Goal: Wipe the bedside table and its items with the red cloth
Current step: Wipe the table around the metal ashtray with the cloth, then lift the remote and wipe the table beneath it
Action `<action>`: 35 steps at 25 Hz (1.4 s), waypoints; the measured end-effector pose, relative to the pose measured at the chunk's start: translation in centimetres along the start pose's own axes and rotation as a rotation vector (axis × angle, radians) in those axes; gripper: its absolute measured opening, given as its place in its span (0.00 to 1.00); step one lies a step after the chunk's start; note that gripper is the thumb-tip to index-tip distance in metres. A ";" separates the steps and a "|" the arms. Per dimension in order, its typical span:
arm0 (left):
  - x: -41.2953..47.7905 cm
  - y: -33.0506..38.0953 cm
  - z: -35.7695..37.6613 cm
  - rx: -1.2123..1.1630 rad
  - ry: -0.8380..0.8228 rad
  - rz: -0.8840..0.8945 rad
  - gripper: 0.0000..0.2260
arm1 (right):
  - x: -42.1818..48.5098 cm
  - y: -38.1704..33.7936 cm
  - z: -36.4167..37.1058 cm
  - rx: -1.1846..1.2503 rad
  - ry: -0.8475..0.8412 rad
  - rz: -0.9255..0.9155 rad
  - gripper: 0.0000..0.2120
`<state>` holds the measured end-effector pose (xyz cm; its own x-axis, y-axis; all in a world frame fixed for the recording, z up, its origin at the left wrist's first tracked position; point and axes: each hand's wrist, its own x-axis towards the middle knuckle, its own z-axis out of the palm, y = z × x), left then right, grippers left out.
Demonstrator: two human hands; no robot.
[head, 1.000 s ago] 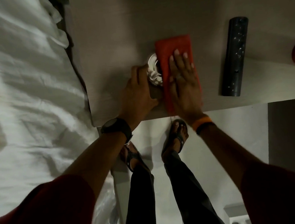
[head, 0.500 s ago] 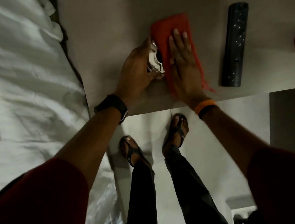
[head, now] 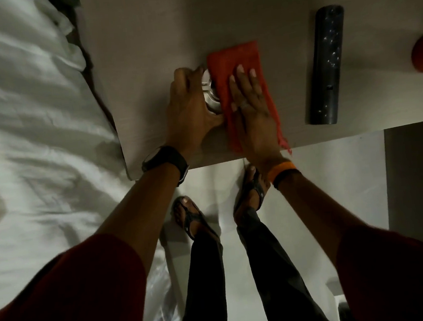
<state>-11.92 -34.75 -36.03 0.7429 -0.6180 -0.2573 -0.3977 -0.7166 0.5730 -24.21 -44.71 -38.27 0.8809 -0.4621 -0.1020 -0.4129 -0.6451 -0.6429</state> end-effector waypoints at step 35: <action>2.1 18.9 10.2 -0.914 -0.269 -0.434 0.24 | -2.4 9.4 -12.8 0.281 0.069 0.445 0.22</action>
<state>-23.39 -52.86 -33.67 0.5356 -0.4984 -0.6817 0.5163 -0.4455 0.7314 -33.18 -57.47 -34.37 0.6131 -0.6994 -0.3674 -0.6575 -0.1939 -0.7281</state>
